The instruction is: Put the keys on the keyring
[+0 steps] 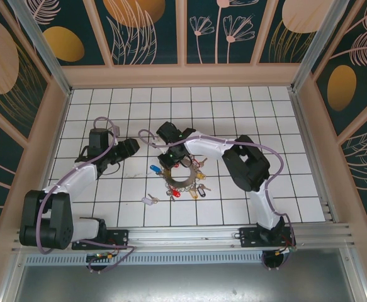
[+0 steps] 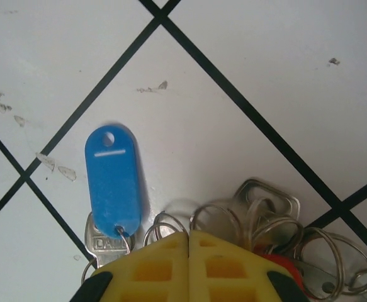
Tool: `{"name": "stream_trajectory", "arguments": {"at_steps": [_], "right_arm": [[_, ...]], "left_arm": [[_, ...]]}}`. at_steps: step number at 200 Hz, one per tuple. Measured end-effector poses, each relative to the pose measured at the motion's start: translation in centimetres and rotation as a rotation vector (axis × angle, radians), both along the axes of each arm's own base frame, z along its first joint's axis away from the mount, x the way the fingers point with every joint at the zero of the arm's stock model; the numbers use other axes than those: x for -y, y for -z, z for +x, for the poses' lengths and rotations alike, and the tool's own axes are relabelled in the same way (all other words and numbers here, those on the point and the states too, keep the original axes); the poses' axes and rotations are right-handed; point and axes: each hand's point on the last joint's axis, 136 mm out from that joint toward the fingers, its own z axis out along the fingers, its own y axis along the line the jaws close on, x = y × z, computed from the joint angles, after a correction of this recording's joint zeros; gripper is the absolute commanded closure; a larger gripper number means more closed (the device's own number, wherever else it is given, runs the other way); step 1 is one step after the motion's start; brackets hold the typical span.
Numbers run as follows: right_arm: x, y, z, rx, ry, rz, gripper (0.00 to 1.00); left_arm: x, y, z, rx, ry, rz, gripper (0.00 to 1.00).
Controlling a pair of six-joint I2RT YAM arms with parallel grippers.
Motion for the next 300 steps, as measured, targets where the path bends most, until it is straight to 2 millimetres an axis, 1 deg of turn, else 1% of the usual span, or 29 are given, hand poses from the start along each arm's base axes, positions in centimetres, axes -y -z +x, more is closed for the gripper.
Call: {"name": "stream_trajectory", "arguments": {"at_steps": [24,40,58,81,93,107,124,151,162,175,196,214,229,249,262,279,289,295,300], "right_arm": [[1.0,-0.4,-0.8,0.048,-0.037,0.021,1.0],[1.7,-1.0,-1.4,0.083,-0.064,0.041,1.0],[2.4,-2.3,-1.9,0.15,-0.099,0.08,1.0],[3.5,-4.1,-2.5,0.254,-0.136,0.145,1.0],[4.2,-4.9,-2.9,0.305,-0.149,0.187,1.0],[5.1,-5.5,-3.4,0.349,-0.158,0.238,1.0],[6.4,-5.7,-3.6,0.384,-0.146,0.285,1.0],[8.3,-5.3,-3.6,0.414,-0.119,0.345,1.0],[9.1,-5.2,-3.9,0.43,-0.112,0.374,1.0],[10.2,-5.6,-4.4,0.462,-0.105,0.423,1.0],[11.7,-7.4,-4.7,0.544,-0.083,0.512,1.0],[12.7,-9.5,-4.2,0.61,-0.052,0.583,1.0],[13.5,-11.2,-3.6,0.667,-0.034,0.626,1.0],[14.3,-13.2,-3.5,0.735,-0.031,0.678,1.0],[14.6,-14.1,-3.7,0.76,-0.036,0.698,1.0],[14.8,-14.5,-3.9,0.774,-0.044,0.704,1.0],[14.9,-14.4,-3.9,0.772,-0.043,0.699,1.0],[15.0,-14.2,-3.8,0.765,-0.036,0.688,0.94],[15.1,-13.9,-3.8,0.755,-0.029,0.673,0.85]], "left_arm": [[0.7,-0.7,-0.4,0.04,0.043,-0.028,0.4],[1.0,-1.0,-0.8,0.065,0.061,-0.045,0.41],[1.3,-0.9,-1.1,0.08,0.07,-0.069,0.42],[2.0,-0.1,-1.6,0.075,0.09,-0.104,0.42],[3.1,0.3,-2.2,0.078,0.126,-0.109,0.41],[5.0,0.1,-2.9,0.11,0.196,-0.112,0.4],[7.3,-0.8,-3.7,0.186,0.292,-0.114,0.4],[9.1,-2.7,-3.9,0.312,0.404,-0.143,0.43],[10.0,-3.1,-4.1,0.349,0.456,-0.154,0.43],[11.3,-3.3,-4.6,0.377,0.531,-0.156,0.44],[13.4,-4.3,-5.7,0.464,0.655,-0.145,0.44],[14.8,-5.6,-6.6,0.58,0.747,-0.129,0.44],[15.7,-6.2,-7.2,0.657,0.805,-0.11,0.44],[17.3,-6.1,-7.5,0.729,0.886,-0.073,0.44],[18.8,-5.8,-7.8,0.77,0.942,-0.054,0.43],[20.3,-5.0,-8.0,0.799,0.997,-0.034,0.44],[20.7,-4.6,-7.8,0.806,1.006,-0.017,0.45],[20.7,-4.3,-7.4,0.807,0.993,0.004,0.45],[20.6,-4.1,-7.1,0.805,0.978,0.019,0.44]]}}
